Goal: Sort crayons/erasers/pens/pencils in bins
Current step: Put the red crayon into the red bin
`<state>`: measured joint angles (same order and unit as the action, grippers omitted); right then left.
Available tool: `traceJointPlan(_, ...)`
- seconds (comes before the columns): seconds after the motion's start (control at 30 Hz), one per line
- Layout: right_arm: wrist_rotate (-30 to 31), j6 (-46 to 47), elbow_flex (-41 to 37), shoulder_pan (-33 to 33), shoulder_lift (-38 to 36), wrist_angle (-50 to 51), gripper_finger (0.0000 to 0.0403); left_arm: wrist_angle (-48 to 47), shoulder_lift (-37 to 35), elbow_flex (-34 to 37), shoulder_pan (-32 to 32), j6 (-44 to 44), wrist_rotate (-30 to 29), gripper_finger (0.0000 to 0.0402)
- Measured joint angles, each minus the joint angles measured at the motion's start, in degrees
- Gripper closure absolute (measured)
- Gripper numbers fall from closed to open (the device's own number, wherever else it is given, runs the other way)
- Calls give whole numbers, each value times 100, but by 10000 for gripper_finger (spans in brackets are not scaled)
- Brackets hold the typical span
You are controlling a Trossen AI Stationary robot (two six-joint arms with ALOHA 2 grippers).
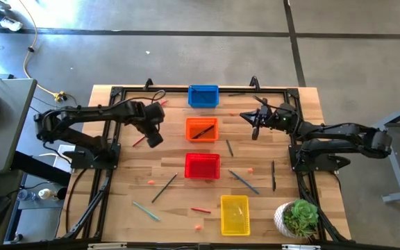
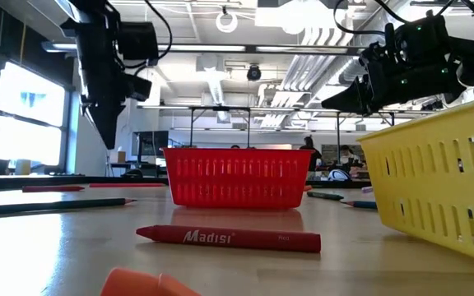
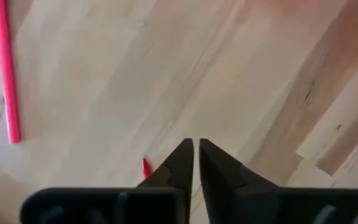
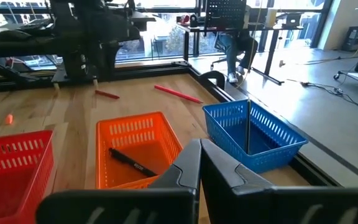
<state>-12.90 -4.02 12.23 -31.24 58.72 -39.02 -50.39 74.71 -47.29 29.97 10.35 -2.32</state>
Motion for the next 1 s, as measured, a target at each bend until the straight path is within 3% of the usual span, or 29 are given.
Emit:
traceJointPlan(0.23,2,-22,0,-2,0,-103,403,-625,472,2,515,-243,16,314)
traceJointPlan(0.4,2,-54,0,0,0,-101,403,-535,639,181,611,-457,14,281)
traceJointPlan(1.0,21,-34,0,13,0,-206,403,-271,642,501,1297,-808,284,276)
